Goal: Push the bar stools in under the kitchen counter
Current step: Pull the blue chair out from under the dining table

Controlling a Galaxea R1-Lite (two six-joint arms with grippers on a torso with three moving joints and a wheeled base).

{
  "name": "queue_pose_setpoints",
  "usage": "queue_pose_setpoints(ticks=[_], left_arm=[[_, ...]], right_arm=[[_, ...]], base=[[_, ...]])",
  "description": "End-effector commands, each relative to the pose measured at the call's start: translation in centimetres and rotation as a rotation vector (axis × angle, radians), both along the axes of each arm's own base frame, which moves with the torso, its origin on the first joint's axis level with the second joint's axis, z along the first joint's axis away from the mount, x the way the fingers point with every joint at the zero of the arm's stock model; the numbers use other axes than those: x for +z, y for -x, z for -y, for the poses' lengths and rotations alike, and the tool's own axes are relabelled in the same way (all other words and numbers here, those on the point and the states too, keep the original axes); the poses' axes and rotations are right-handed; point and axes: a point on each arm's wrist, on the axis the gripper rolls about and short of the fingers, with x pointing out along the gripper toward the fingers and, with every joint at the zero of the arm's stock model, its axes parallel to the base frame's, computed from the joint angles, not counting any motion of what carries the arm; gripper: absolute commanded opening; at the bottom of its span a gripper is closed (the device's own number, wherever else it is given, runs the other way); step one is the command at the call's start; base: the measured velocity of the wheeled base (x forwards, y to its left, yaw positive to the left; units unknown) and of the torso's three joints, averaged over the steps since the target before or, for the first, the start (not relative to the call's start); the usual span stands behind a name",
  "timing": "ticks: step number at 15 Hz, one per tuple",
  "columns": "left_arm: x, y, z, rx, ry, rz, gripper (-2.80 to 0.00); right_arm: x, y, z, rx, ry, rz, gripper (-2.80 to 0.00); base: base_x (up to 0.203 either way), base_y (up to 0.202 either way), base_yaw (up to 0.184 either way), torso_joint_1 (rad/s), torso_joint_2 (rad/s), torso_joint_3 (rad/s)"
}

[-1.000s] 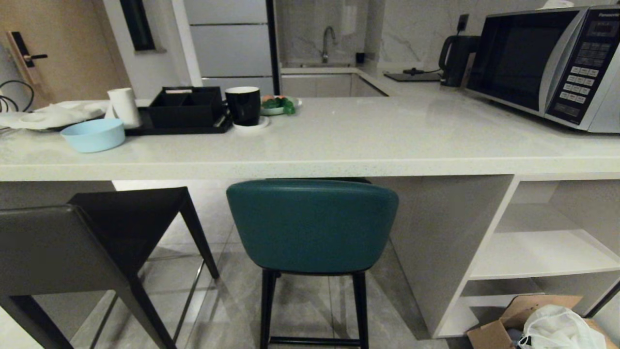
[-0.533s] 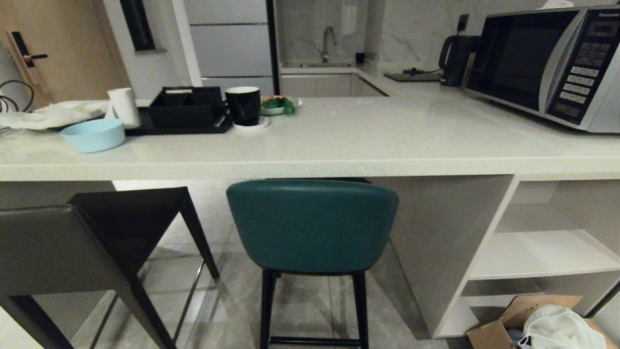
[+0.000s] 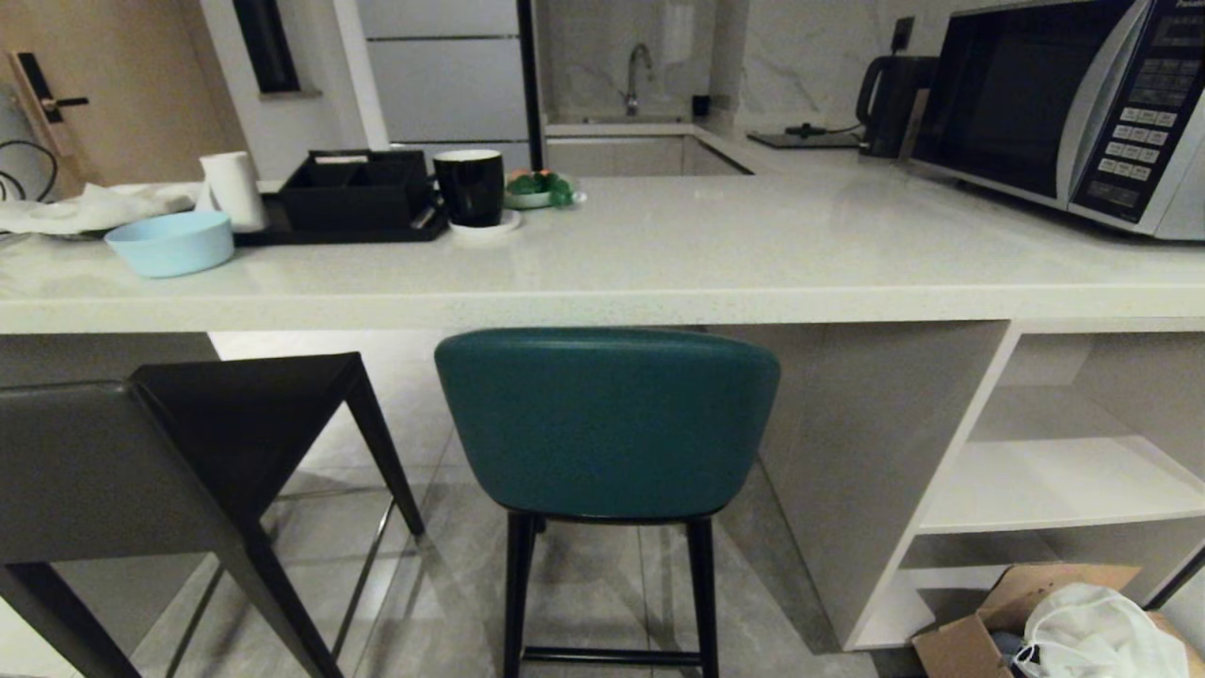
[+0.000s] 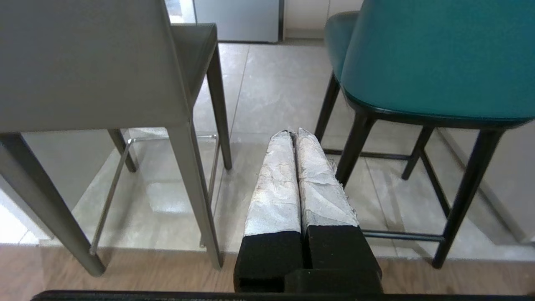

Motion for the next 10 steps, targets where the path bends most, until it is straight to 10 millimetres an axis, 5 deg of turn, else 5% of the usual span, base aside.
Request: queue_pose_setpoints(ticks=[1,5,10], left_arm=[[-0.03,-0.02,0.00,0.000,0.000,-0.001,-2.80],[-0.03,-0.02,0.00,0.000,0.000,-0.001,-2.80],[-0.03,-0.02,0.00,0.002,0.000,-0.001,-2.80]], right_arm=[[0.00,0.01,0.00,0.000,0.001,0.001,-2.80],[0.00,0.01,0.00,0.000,0.001,0.001,-2.80],[0.00,0.01,0.00,0.000,0.001,0.001,-2.80]], base=[[0.000,0.000,0.000,-0.136,0.41,0.272],[0.000,0.000,0.000,-0.123,0.41,0.273],[0.000,0.000,0.000,-0.019,0.07,0.051]])
